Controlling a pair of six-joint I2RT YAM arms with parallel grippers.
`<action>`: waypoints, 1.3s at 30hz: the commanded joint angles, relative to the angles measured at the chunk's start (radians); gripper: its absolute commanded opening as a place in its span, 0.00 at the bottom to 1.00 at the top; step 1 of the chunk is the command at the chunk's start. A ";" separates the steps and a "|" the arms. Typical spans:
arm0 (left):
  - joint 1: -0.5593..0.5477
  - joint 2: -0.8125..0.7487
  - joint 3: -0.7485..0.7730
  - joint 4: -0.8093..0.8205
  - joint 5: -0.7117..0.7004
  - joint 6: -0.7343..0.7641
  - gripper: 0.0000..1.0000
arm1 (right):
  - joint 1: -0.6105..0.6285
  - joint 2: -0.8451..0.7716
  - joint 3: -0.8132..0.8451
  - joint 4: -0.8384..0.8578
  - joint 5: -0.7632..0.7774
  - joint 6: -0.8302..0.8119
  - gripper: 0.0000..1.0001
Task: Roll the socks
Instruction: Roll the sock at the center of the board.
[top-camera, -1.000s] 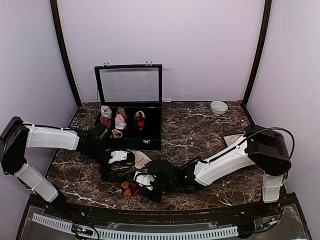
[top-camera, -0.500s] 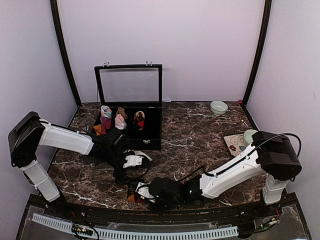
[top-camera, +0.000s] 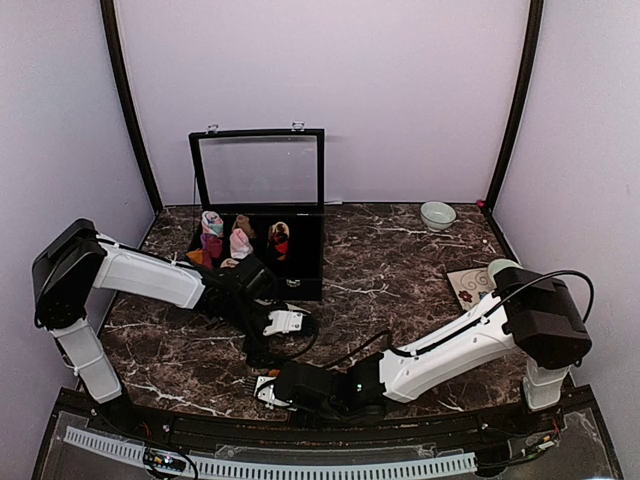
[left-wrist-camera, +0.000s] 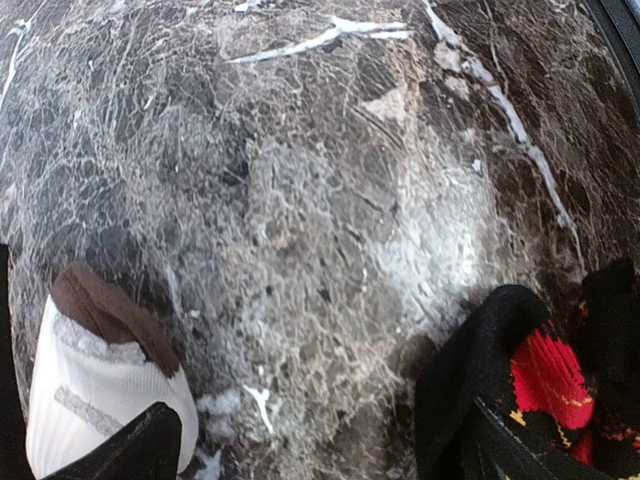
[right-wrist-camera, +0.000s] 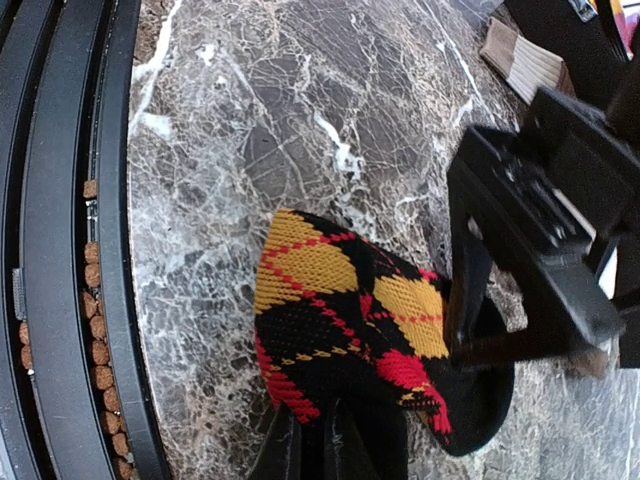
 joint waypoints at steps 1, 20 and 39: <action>-0.010 0.044 0.033 -0.025 -0.044 -0.005 0.99 | 0.005 0.069 0.012 -0.186 -0.002 -0.041 0.00; -0.018 0.171 0.146 -0.128 -0.055 0.032 0.99 | 0.068 0.003 0.045 -0.202 0.279 -0.144 0.00; -0.027 0.183 0.172 -0.159 0.034 0.027 0.99 | -0.148 0.055 -0.055 -0.128 -0.363 0.060 0.00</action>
